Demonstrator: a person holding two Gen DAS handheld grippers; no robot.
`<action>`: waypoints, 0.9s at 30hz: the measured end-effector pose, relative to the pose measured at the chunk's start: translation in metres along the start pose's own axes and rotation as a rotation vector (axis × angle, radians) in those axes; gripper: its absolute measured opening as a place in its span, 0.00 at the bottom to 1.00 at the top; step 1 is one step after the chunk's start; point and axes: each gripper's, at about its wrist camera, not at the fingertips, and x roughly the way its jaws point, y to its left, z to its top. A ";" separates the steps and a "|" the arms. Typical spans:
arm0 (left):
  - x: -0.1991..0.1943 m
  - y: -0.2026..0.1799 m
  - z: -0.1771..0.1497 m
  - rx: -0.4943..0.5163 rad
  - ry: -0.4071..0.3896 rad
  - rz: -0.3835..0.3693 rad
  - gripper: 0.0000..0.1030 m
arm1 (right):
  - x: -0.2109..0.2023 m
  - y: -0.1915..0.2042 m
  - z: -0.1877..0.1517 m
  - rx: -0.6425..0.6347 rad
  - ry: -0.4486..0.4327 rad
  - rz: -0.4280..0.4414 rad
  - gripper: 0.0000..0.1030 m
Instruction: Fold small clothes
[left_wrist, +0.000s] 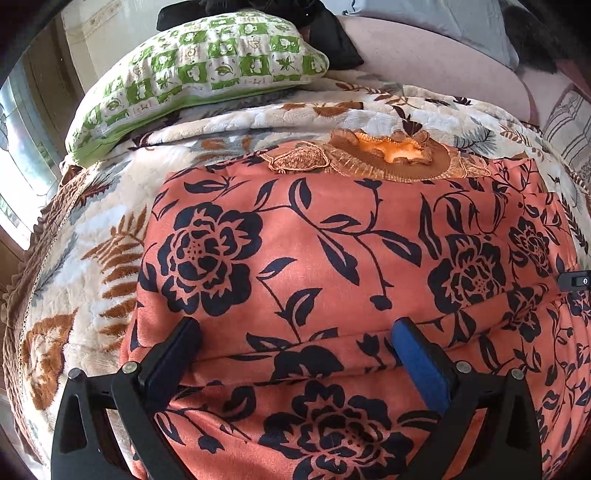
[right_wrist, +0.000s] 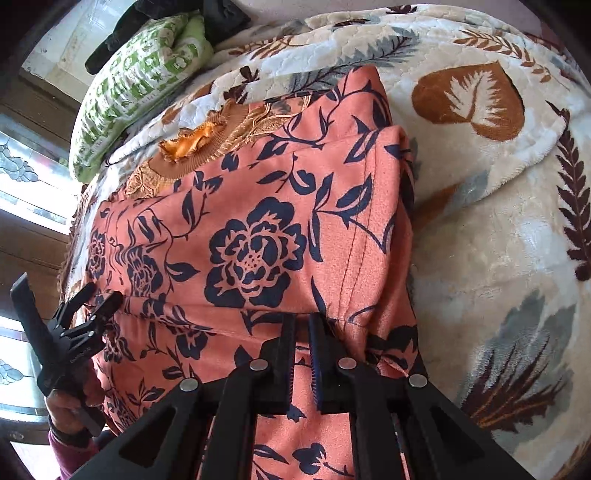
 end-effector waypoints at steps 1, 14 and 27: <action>-0.002 0.002 0.000 -0.010 -0.008 -0.013 1.00 | -0.003 0.001 -0.001 -0.007 -0.001 -0.003 0.10; 0.017 -0.009 0.013 -0.090 0.024 0.064 1.00 | 0.027 0.069 0.013 -0.136 -0.058 0.088 0.10; 0.009 -0.014 0.021 -0.102 -0.030 0.093 1.00 | 0.028 -0.003 0.062 0.072 -0.282 0.026 0.10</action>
